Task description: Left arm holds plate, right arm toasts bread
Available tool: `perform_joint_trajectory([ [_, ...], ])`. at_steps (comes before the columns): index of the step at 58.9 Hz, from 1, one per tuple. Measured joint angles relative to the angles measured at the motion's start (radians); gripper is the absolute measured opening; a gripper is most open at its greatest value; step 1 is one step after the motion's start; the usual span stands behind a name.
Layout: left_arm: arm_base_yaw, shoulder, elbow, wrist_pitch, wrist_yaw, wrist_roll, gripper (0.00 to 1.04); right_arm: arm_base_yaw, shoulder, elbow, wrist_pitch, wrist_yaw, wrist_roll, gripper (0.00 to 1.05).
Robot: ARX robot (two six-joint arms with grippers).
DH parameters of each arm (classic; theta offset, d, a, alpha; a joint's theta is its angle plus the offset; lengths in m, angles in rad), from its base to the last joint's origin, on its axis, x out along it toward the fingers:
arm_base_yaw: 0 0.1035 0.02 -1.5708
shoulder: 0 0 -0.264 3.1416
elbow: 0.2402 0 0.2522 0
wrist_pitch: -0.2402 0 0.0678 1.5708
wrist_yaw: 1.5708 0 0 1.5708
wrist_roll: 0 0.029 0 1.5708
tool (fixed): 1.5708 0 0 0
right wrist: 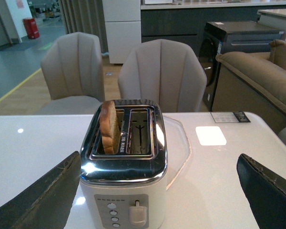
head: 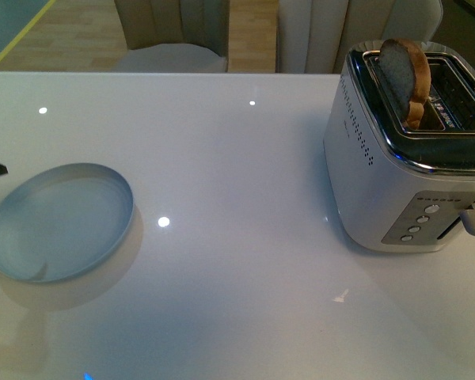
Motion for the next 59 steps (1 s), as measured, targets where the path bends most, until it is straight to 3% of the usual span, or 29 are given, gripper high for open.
perform_joint_trajectory([
  [22,-0.106,-0.540,-0.259,0.045,0.060,-0.195,0.98,0.000,0.000,0.000,0.000,0.000,0.000,0.96],
  [42,-0.331,-0.911,-0.528,0.092,-0.059,-0.436,0.98,0.000,0.000,0.000,0.000,0.000,0.000,0.96],
  [49,-0.349,-0.931,-0.549,0.093,-0.068,-0.466,0.98,0.000,0.000,0.000,0.000,0.000,0.000,0.96],
  [55,-0.401,-0.850,-0.669,0.497,-0.412,-0.267,0.82,0.000,0.000,0.000,0.000,0.000,0.000,0.96],
  [59,-0.378,-0.854,-0.752,0.700,-0.521,-0.111,0.69,0.000,-0.001,0.000,0.000,0.000,0.000,0.96],
])
